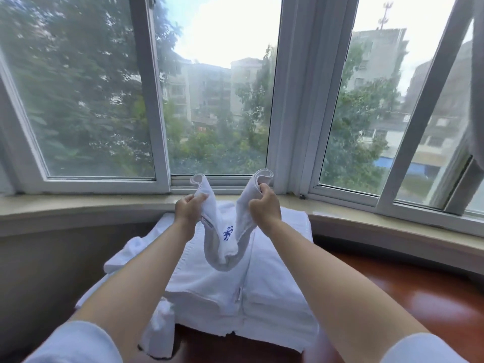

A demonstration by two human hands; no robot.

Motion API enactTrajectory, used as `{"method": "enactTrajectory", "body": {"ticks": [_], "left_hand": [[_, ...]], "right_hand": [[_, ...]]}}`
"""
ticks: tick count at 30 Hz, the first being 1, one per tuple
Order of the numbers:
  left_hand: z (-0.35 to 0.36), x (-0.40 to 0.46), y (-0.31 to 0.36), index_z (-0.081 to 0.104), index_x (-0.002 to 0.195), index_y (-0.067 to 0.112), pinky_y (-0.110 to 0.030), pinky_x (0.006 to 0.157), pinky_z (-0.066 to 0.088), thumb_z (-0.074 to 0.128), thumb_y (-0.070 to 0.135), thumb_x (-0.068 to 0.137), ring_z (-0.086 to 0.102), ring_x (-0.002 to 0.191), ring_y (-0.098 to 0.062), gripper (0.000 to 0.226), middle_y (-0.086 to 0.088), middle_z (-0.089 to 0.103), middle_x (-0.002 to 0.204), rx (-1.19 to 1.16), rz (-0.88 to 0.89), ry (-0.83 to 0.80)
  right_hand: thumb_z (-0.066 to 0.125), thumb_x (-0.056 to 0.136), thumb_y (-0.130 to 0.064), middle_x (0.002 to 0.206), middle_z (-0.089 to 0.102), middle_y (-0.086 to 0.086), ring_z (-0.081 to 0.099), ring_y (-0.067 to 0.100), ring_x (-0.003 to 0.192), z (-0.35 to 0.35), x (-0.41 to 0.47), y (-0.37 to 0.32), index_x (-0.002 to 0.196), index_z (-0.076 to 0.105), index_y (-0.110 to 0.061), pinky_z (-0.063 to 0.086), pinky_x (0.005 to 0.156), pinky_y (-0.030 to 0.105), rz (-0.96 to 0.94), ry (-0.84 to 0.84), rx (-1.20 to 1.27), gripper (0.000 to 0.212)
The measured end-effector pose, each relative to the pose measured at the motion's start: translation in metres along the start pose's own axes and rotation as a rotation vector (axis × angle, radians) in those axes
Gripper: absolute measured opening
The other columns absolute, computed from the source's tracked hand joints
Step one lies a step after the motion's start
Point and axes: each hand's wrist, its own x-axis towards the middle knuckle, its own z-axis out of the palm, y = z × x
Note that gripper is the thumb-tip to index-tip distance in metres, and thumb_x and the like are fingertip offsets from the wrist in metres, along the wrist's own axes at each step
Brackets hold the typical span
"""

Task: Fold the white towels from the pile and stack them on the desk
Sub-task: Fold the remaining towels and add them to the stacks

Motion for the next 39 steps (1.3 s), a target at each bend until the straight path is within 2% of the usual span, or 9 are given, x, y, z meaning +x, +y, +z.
{"method": "enactTrajectory", "body": {"ticks": [4,8,13,17,20,22,29,34,39], "left_hand": [[-0.008,0.022,-0.003,0.056,0.067,0.014,-0.027,0.055,0.034,0.061,0.010,0.086,0.044,0.061,-0.020,0.020,-0.004,0.049,0.066,0.055,-0.019,0.066],[-0.014,0.039,-0.003,0.052,0.063,0.016,-0.025,0.052,0.031,0.060,0.007,0.083,0.037,0.056,-0.017,0.024,-0.002,0.042,0.062,0.129,-0.046,0.110],[-0.034,0.052,-0.001,0.044,0.058,0.019,-0.026,0.051,0.025,0.059,0.005,0.079,0.030,0.059,-0.018,0.030,-0.001,0.034,0.062,0.204,-0.045,0.146],[-0.055,0.066,0.009,0.046,0.077,0.014,-0.025,0.053,0.035,0.061,0.002,0.075,0.041,0.059,-0.021,0.019,-0.007,0.043,0.073,0.148,-0.078,0.118],[-0.066,0.074,0.013,0.036,0.108,0.013,-0.030,0.056,0.049,0.056,0.000,0.074,0.050,0.077,-0.026,0.042,-0.012,0.041,0.096,0.079,-0.230,-0.019],[-0.083,0.080,0.018,0.031,0.105,0.014,-0.029,0.056,0.051,0.045,-0.002,0.080,0.049,0.078,-0.025,0.033,-0.012,0.039,0.094,0.137,-0.353,-0.157],[-0.122,0.102,0.031,0.040,0.075,0.011,-0.027,0.065,0.046,0.040,0.001,0.082,0.047,0.065,-0.022,0.012,-0.007,0.041,0.069,0.302,-0.510,-0.408],[-0.103,0.098,0.037,0.039,0.065,0.012,-0.012,0.032,0.033,0.037,-0.002,0.084,0.037,0.026,-0.013,0.023,-0.002,0.036,0.040,0.268,-0.515,-0.544],[-0.079,0.103,0.037,0.052,0.080,0.005,-0.022,0.039,0.049,0.046,0.001,0.085,0.060,0.039,-0.016,0.009,-0.007,0.057,0.049,0.136,-0.542,-0.582]], "right_hand": [[0.037,0.070,0.004,0.104,0.061,0.009,0.052,0.026,0.094,0.021,0.025,0.002,0.116,0.057,-0.013,0.044,0.086,0.039,0.003,-0.061,0.001,0.052],[0.036,0.069,0.004,0.077,0.053,-0.003,0.048,0.025,0.080,0.038,0.044,0.004,0.085,0.052,-0.019,0.037,0.067,0.031,0.001,-0.128,0.018,0.032],[0.035,0.069,0.005,0.086,0.058,0.004,0.053,0.026,0.085,0.063,0.054,0.001,0.094,0.056,-0.014,0.041,0.072,0.031,-0.012,-0.148,0.053,0.038],[0.036,0.071,0.005,0.109,0.064,0.013,0.058,0.033,0.104,0.089,0.059,-0.010,0.114,0.056,-0.011,0.045,0.088,0.038,-0.032,-0.132,0.028,0.050],[0.036,0.076,0.004,0.138,0.053,0.007,0.047,0.028,0.128,0.108,0.064,-0.020,0.139,0.046,-0.018,0.037,0.102,0.032,-0.001,-0.102,0.033,0.068],[0.036,0.078,0.003,0.145,0.047,0.003,0.042,0.025,0.134,0.124,0.064,-0.027,0.144,0.042,-0.020,0.034,0.106,0.030,0.006,-0.081,0.027,0.070],[0.039,0.073,0.005,0.121,0.063,0.001,0.056,0.023,0.114,0.160,0.058,-0.042,0.124,0.059,-0.022,0.044,0.090,0.027,0.022,0.031,0.002,0.061],[0.041,0.071,0.005,0.098,0.066,-0.002,0.061,0.020,0.095,0.147,0.067,-0.042,0.109,0.066,-0.023,0.049,0.081,0.029,0.024,0.154,0.001,0.053],[0.042,0.072,0.006,0.093,0.064,-0.004,0.059,0.019,0.088,0.127,0.087,-0.036,0.110,0.063,-0.023,0.048,0.077,0.027,0.027,0.207,0.030,0.053]]}}
